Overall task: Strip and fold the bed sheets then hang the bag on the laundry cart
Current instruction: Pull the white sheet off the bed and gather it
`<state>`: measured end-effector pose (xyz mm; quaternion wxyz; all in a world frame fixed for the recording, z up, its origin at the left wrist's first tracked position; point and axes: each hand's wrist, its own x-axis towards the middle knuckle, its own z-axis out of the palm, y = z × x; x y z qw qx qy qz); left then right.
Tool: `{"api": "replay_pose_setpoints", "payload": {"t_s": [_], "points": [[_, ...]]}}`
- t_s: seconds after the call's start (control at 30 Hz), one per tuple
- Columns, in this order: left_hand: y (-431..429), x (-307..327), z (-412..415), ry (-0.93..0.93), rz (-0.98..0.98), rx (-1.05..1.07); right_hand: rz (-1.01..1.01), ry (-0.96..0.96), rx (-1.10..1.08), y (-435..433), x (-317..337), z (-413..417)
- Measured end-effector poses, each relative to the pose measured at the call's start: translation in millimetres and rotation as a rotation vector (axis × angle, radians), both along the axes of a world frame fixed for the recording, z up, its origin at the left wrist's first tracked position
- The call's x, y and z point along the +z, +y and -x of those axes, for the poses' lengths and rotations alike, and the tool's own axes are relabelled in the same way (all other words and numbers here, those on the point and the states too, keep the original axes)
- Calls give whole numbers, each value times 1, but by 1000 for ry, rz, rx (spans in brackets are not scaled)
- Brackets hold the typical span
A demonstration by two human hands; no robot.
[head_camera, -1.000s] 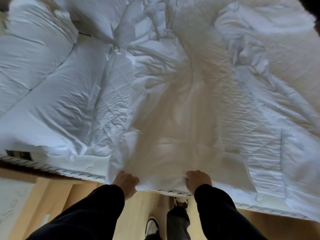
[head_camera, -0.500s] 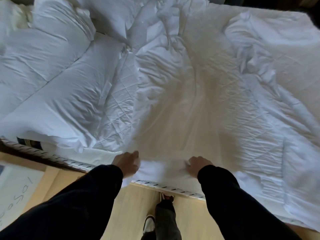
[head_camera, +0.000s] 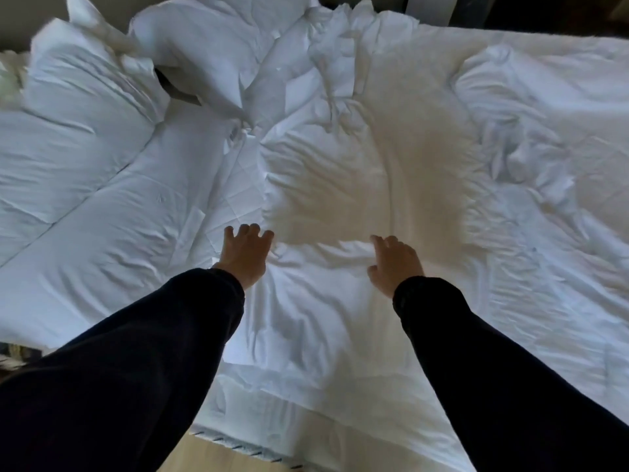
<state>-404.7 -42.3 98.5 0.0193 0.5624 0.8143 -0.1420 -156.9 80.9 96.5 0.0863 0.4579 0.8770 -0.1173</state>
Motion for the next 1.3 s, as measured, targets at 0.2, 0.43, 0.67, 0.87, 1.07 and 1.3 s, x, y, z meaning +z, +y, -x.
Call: {"api": "replay_pose_setpoints", "payload": {"t_s": [0.2,0.43,0.67,0.87,1.07,1.3], "points": [[-15,-51,-25,-221,218,-107,302,-153,205,-13,-53,2],[-88,-125,-77,-258,360,-96,382,-524,297,-60,-121,-31],[-96,-165,-83,-244,314,-101,255,-507,318,-89,-153,-35],[-103,-168,-85,-281,237,-120,262,-315,320,-90,-149,-37],[-112,-136,-94,-249,204,-117,159,-286,283,-102,-112,-41],[-169,-105,-136,-238,263,-140,136,-343,243,-156,-73,-76]]}}
